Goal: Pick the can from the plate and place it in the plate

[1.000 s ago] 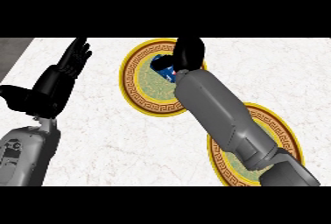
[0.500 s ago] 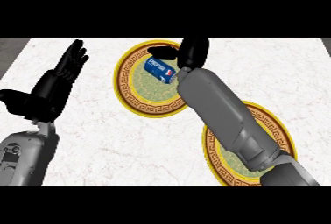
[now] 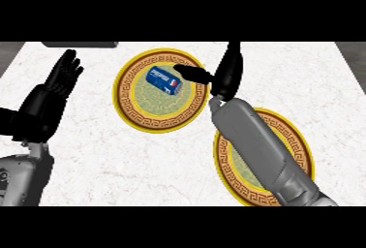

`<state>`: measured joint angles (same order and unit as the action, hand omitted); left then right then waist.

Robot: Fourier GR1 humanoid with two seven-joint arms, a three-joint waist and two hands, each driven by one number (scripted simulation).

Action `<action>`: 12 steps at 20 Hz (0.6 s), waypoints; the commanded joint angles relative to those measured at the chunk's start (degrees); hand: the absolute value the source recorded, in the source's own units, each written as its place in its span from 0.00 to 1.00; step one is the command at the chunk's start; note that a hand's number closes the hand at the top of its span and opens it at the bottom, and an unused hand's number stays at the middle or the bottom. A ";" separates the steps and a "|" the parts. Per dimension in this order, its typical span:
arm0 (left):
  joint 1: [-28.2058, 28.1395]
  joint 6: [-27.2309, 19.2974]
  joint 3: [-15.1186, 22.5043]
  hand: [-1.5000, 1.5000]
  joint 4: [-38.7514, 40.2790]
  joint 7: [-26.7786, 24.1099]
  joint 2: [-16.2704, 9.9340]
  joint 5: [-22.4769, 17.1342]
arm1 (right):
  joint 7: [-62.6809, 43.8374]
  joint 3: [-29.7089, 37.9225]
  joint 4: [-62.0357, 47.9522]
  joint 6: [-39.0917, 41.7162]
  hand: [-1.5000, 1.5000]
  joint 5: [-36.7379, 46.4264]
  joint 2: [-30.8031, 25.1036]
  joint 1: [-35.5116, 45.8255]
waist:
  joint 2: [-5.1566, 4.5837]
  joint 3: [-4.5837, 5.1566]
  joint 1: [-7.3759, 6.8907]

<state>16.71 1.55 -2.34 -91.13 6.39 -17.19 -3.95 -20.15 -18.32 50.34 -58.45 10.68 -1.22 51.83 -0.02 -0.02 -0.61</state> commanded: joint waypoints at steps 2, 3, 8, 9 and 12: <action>-2.92 -0.07 -1.17 0.50 -2.22 0.57 0.40 0.03 | -2.09 -3.70 14.29 1.88 0.00 3.35 -2.87 -11.55 | 0.37 0.03 1.24; -0.52 -0.33 -1.46 0.50 -0.49 0.02 0.02 0.70 | 2.10 -2.85 16.49 4.66 0.00 1.14 -5.40 -15.07 | 0.27 0.01 1.43; -1.63 2.78 -3.05 0.50 -0.12 -0.35 -1.67 -0.47 | -2.86 -3.62 30.96 7.10 0.00 3.39 -11.58 -24.96 | 0.28 0.04 1.49; -0.91 2.70 -3.44 0.50 0.01 -0.97 -0.79 -0.83 | -5.09 -2.27 30.98 9.07 0.00 4.34 -12.20 -23.78 | 0.18 0.04 1.12; -2.12 1.40 -2.80 0.50 -4.08 2.68 -0.23 0.14 | -5.23 -2.14 39.32 10.83 0.00 4.32 -14.77 -31.03 | 0.23 0.03 1.06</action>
<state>15.37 3.24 -5.27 -92.79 7.32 -17.89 -4.36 -23.76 -21.52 80.81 -51.03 14.78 -12.24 27.09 0.23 0.01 0.59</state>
